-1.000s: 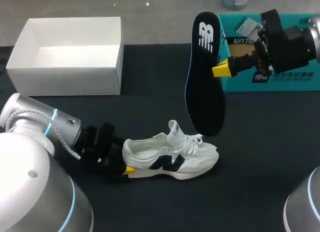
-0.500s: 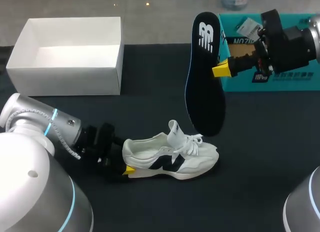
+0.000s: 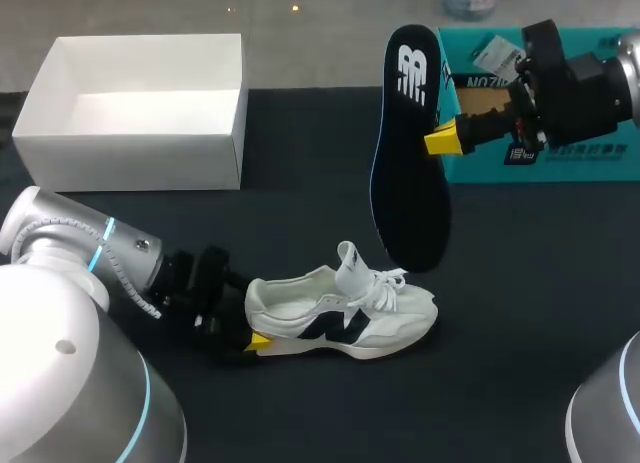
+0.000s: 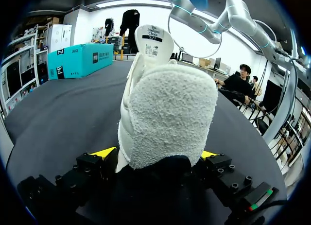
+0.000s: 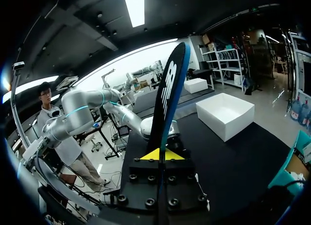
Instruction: Take the shoe out of the shoebox, open the shoe tongue, remove and reinsert the insole, then place the shoe into the shoebox
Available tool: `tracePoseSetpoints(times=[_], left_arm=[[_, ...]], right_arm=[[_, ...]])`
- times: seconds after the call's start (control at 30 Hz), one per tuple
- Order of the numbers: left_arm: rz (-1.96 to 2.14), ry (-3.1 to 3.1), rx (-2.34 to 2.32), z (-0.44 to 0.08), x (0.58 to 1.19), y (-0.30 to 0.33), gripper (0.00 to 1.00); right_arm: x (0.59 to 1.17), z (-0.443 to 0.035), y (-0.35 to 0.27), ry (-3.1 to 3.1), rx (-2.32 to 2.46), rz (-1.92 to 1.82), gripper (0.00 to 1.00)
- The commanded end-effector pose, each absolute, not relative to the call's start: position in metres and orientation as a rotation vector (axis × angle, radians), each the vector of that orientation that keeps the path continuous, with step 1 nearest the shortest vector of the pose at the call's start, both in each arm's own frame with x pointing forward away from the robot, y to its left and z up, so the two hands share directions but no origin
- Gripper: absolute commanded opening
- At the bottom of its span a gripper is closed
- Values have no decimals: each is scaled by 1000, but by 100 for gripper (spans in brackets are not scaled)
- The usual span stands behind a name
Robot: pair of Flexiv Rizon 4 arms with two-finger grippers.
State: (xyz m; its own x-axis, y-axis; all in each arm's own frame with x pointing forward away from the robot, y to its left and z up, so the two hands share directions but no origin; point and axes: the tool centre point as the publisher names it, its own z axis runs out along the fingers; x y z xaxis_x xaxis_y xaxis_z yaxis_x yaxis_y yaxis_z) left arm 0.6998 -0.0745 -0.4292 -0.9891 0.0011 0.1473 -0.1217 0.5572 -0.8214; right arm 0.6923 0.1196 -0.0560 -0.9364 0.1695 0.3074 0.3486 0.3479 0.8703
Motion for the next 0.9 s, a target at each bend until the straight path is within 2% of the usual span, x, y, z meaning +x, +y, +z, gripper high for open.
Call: tracePoseSetpoints(times=[0.03,0.9], left_arm=[[1416,-2654,103,-432,700,-76,100],[1328,-2719,94,-427,694,-64,100]], right_arm=[[693,-56,121,-2442,-476,-1636,0],[693,-56,121,-2442,-476,-1636,0]])
